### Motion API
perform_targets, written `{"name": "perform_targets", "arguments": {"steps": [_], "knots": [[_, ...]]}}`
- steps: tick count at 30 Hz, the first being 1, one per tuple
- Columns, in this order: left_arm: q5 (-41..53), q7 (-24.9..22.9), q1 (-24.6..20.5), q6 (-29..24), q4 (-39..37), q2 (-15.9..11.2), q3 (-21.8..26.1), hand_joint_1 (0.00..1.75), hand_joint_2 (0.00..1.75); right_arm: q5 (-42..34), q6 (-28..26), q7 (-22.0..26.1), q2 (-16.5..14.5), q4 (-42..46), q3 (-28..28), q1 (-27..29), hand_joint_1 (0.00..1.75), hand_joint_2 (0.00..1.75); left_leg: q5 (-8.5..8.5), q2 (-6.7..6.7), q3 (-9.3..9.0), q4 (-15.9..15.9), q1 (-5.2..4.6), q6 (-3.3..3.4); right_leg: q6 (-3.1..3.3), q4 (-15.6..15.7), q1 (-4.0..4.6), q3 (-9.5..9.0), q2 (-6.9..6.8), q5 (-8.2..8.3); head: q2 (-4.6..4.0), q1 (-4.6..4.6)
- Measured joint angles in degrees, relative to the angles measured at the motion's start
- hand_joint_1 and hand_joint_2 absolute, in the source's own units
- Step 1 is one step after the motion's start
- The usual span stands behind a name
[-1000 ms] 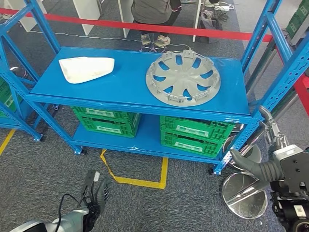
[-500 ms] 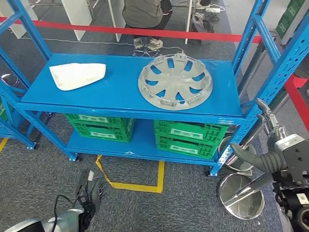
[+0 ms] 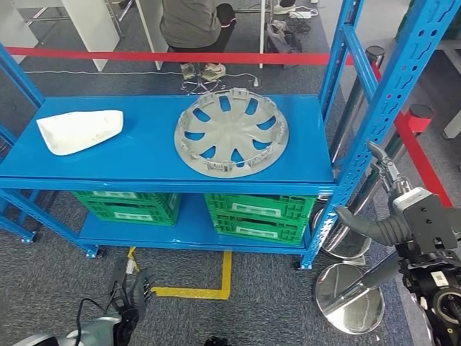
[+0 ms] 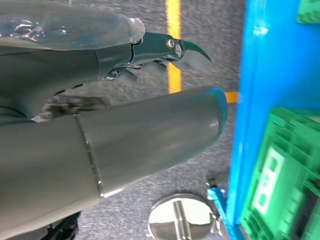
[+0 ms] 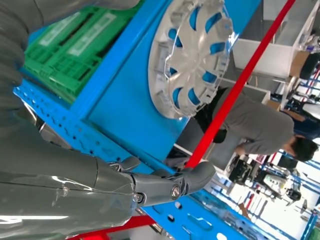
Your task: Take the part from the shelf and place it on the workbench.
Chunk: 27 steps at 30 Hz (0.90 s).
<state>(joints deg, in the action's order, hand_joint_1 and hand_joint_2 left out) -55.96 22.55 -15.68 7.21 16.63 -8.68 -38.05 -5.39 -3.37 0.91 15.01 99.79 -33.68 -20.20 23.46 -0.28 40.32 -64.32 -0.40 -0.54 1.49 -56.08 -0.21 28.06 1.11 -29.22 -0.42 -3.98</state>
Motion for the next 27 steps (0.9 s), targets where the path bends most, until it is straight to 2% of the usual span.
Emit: {"name": "perform_targets", "arguments": {"steps": [1, 2, 5, 6, 7, 8, 9, 11, 12, 13, 14, 15, 16, 17, 18, 19, 21, 22, 23, 24, 26, 27], "knots": [[0.0, 0.0, 0.0, 0.0, 0.0, -0.1, 0.0, 0.00, 0.00, 0.0, 0.0, 0.0, 0.0, -0.2, 0.0, -0.1, 0.00, 1.75, -2.22, -0.05, -1.36, 4.0, -0.46, 0.57, -0.11, 0.2, 0.04, -0.49, 0.08, -0.57, 0.00, 0.10], [0.0, 0.0, -0.1, 0.0, 0.0, -0.3, 0.0, 0.00, 0.00, 0.0, 0.0, 0.0, 0.0, -0.5, -0.1, -0.2, 0.00, 1.75, -3.30, -0.08, -2.57, 7.2, -0.87, 1.04, -0.28, 0.6, 0.00, -0.79, 0.19, -0.99, 0.00, 0.15], [0.0, 0.1, -0.3, 0.0, 0.0, -0.7, 0.0, 0.00, 0.00, 0.0, 0.0, 0.0, 0.0, -1.0, -0.2, -0.2, 0.00, 1.75, -2.21, 0.07, -4.60, 10.7, -1.13, 1.82, -1.07, 1.7, -0.03, -2.52, 0.40, -1.05, 0.00, -0.10], [0.0, 0.1, -0.3, 0.0, 0.0, -0.6, 0.0, 0.00, 0.00, 0.0, 0.1, 0.1, 0.0, -1.2, -0.3, -0.3, 0.00, 1.75, -1.98, 0.10, -5.42, 11.2, -0.97, 1.92, -1.32, 1.5, 0.01, -3.02, 0.25, -1.13, 0.00, -0.13], [0.1, 0.1, -0.3, 0.0, 0.0, -0.6, 0.0, 0.00, 0.00, 0.0, 0.1, 0.2, 0.0, -1.3, -0.3, -0.4, 0.00, 1.75, -1.69, 0.11, -6.42, 11.7, -0.79, 2.04, -1.51, 0.2, 0.07, -2.65, 0.06, -1.33, 0.00, 0.04], [0.1, 0.2, -0.3, 0.0, 0.0, -0.5, 0.0, 0.00, 0.00, 0.0, 0.2, 0.2, 0.0, -1.5, -0.3, -0.6, 0.00, 1.75, -1.39, 0.05, -7.41, 12.0, -0.64, 2.09, -1.72, -2.5, 0.10, -1.33, -0.14, -1.76, 0.00, 0.27], [0.2, 0.2, -0.3, 0.0, 0.0, -0.4, 0.0, 0.00, 0.00, 0.1, 0.3, 0.3, 0.0, -1.6, -0.4, -0.7, 0.00, 1.75, -0.90, 0.05, -8.24, 12.1, -0.50, 2.11, -1.90, -6.3, 0.05, 0.90, -0.32, -2.50, 0.00, 0.48], [0.2, 0.2, -0.3, 0.0, 0.0, -0.2, 0.0, 0.00, 0.00, 0.1, 0.6, 0.4, 0.0, -2.0, -0.5, -0.5, 0.00, 1.75, 0.35, 0.03, -9.76, 12.1, -0.34, 2.12, -2.28, -13.6, -0.12, 6.26, -0.42, -5.19, 0.00, 0.79], [0.2, 0.2, -0.2, 0.0, 0.0, -0.1, 0.0, 0.00, 0.00, 0.2, 0.7, 0.4, 0.0, -2.2, -0.5, -0.4, 0.00, 1.75, 1.04, 0.02, -10.63, 12.1, -0.25, 2.03, -2.48, -15.1, -0.25, 8.21, -0.45, -6.46, 0.00, 0.85], [0.2, 0.2, -0.1, 0.0, 0.0, -0.1, 0.0, 0.00, 0.00, 0.2, 0.7, 0.4, 0.0, -2.4, -0.5, -0.4, 0.00, 1.75, 1.78, 0.00, -11.65, 12.1, -0.12, 1.87, -2.68, -14.7, -0.40, 9.29, -0.51, -6.68, 0.00, 0.95], [0.2, 0.2, 0.0, 0.0, 0.0, 0.0, 0.0, 0.00, 0.00, 0.2, 0.9, 0.4, 0.0, -2.6, -0.6, -0.4, 0.00, 1.75, 2.57, -0.01, -12.81, 12.1, 0.03, 1.66, -2.89, -12.3, -0.57, 9.49, -0.60, -5.30, 0.00, 1.01], [0.2, 0.2, 0.0, 0.0, 0.0, 0.0, 0.0, 0.00, 0.00, 0.2, 1.0, 0.4, 0.0, -2.8, -0.6, -0.5, 0.00, 1.75, 3.36, -0.01, -13.84, 12.1, 0.16, 1.40, -3.09, -8.6, -0.76, 9.08, -0.75, -2.17, 0.00, 1.08], [0.2, 0.2, 0.0, 0.0, 0.0, 0.0, 0.0, 0.00, 0.00, 0.2, 1.1, 0.4, 0.0, -3.1, -0.6, -0.5, 0.00, 1.75, 4.13, 0.00, -14.83, 12.0, 0.26, 1.10, -3.12, -4.9, -0.87, 8.69, -1.03, 1.75, 0.00, 1.26], [0.2, 0.2, -0.1, 0.0, 0.0, 0.0, 0.0, 0.00, 0.00, 0.1, 1.3, 0.3, 0.0, -3.3, -0.7, -0.5, 0.00, 1.75, 4.74, -0.03, -15.32, 11.9, 0.32, 0.75, -2.84, -2.2, -0.82, 8.23, -1.26, 4.64, 0.00, 1.48], [0.2, 0.2, -0.1, -0.1, 0.0, 0.1, 0.0, 0.00, 0.00, 0.0, 1.5, 0.3, 0.0, -3.5, -0.7, -0.6, 0.00, 1.75, 5.19, -0.04, -15.47, 11.9, 0.34, 0.38, -2.33, -0.6, -0.68, 7.98, -1.36, 6.76, 0.00, 1.56], [0.2, 0.2, -0.2, -0.1, 0.0, 0.1, 0.0, 0.00, 0.00, -0.1, 1.7, 0.3, 0.0, -3.7, -0.8, -0.6, 0.00, 1.75, 5.40, -0.04, -15.57, 11.7, 0.39, 0.02, -1.67, -0.2, -0.43, 7.92, -1.40, 7.40, 0.00, 1.64], [0.2, 0.2, -0.2, -0.1, 0.0, 0.2, 0.0, 0.00, 0.00, -0.3, 2.0, 0.4, 0.0, -3.8, -0.9, -0.9, 0.00, 0.87, 5.50, -0.01, -15.36, 11.0, 0.55, -0.58, -0.57, 0.1, -0.26, 7.28, -1.09, 7.34, 0.00, 1.40], [0.3, 0.3, -0.3, -0.2, 0.0, 0.3, 0.0, 0.00, 0.00, -0.5, 2.1, 0.4, 0.0, -3.8, -0.9, -1.0, 0.00, 0.44, 5.70, 0.00, -14.86, 9.7, 0.66, -0.82, -0.26, 0.3, -0.29, 6.97, -1.04, 7.24, 0.00, 1.30], [0.3, 0.3, -0.4, -0.2, 0.0, 0.3, 0.0, 0.00, 0.00, -0.8, 2.2, 0.5, 0.0, -3.8, -0.9, -1.2, 0.00, 0.00, 6.47, 0.00, -13.54, 7.3, 0.76, -1.07, 0.02, 0.5, -0.37, 6.66, -1.00, 7.16, 0.00, 1.10], [0.4, 0.4, -0.4, -0.3, 0.0, 0.3, 0.0, 0.00, 0.00, -1.1, 2.3, 0.5, 0.0, -3.8, -0.9, -1.2, 0.00, 0.00, 7.79, 0.00, -11.48, 3.7, 0.87, -1.32, 0.24, 0.7, -0.40, 6.49, -1.00, 7.06, 0.00, 0.90], [0.5, 0.5, -0.4, -0.4, 0.0, 0.3, 0.0, 0.00, 0.00, -1.9, 2.5, 0.5, 0.0, -3.9, -0.9, -1.3, 0.00, 0.00, 10.98, 0.00, -6.17, -4.2, 0.98, -1.78, 0.56, 0.8, -0.36, 6.43, -0.92, 6.80, 0.00, 0.57], [0.5, 0.5, -0.3, -0.5, 0.0, 0.4, 0.0, 0.00, 0.00, -2.3, 2.6, 0.5, 0.0, -4.0, -1.0, -1.2, 0.00, 0.00, 11.68, 0.00, -4.21, -6.4, 1.01, -1.91, 0.61, 0.8, -0.34, 6.35, -0.84, 6.70, 0.00, 0.43]]}}
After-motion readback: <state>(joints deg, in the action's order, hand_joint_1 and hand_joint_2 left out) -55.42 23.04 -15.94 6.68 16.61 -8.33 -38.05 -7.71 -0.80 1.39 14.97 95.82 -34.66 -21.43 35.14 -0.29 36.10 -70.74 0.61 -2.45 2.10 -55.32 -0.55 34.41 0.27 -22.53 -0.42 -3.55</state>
